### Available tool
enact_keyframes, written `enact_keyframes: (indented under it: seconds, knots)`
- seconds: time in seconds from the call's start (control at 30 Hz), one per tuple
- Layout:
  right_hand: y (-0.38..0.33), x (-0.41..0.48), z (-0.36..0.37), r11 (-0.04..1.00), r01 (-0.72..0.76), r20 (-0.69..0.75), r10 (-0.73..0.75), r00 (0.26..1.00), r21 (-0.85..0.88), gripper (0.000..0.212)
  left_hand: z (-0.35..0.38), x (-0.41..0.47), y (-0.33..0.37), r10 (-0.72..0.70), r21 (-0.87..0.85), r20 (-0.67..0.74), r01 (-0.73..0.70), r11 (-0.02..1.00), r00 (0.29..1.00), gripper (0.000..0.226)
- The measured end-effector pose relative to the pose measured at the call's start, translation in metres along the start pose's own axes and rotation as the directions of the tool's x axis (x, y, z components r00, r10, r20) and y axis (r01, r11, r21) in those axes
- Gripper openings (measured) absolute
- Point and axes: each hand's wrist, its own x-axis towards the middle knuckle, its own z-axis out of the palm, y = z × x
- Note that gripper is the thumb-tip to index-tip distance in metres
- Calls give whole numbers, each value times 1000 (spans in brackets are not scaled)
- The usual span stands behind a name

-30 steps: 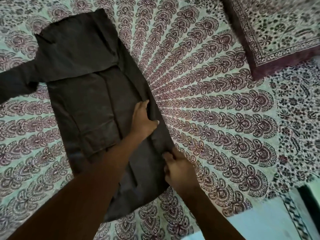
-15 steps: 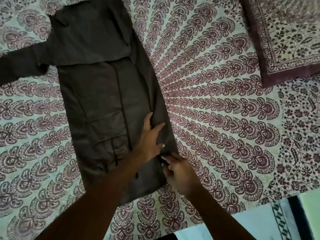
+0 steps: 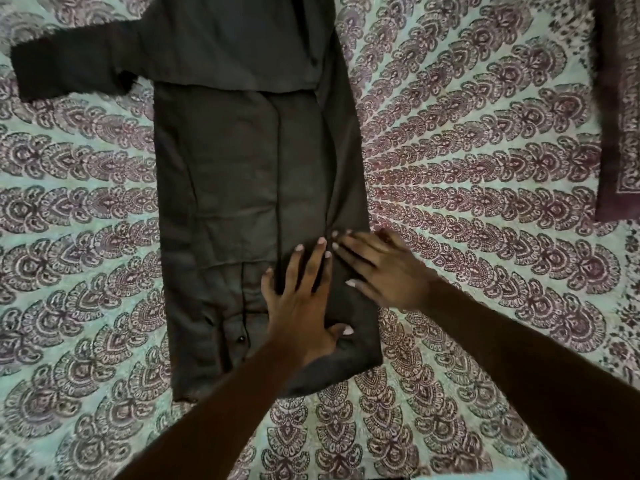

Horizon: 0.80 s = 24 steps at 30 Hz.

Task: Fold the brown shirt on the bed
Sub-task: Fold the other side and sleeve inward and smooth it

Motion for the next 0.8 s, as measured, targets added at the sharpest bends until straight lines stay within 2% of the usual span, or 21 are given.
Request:
enact_keyframes:
  seconds: [0.1, 0.3, 0.47, 0.53, 0.67, 0.8]
  knots:
    - [37, 30, -8, 994, -105, -2, 105, 994, -21, 70, -3, 7, 1, 22, 28, 56, -23, 999, 998, 131]
    - [83, 88, -40, 957, -288, 66, 285, 956, 29, 66, -8, 16, 2, -1, 60, 138, -7, 998, 990, 145]
    - [99, 106, -59, 997, -64, 82, 68, 994, -53, 54, -9, 26, 12, -41, 70, 183, 28, 997, 982, 155]
    - [109, 120, -66, 994, -104, 120, 109, 987, -45, 53, -9, 27, 13, -48, 94, 176, 32, 995, 983, 158]
    - [128, 155, -80, 980, -183, 89, 190, 978, -83, 53, -7, 26, 9, -37, 110, 169, 19, 994, 985, 162]
    - [131, 184, -89, 986, -131, 73, 139, 988, -102, 55, -4, 25, 10, -41, 107, 140, 27, 994, 989, 163]
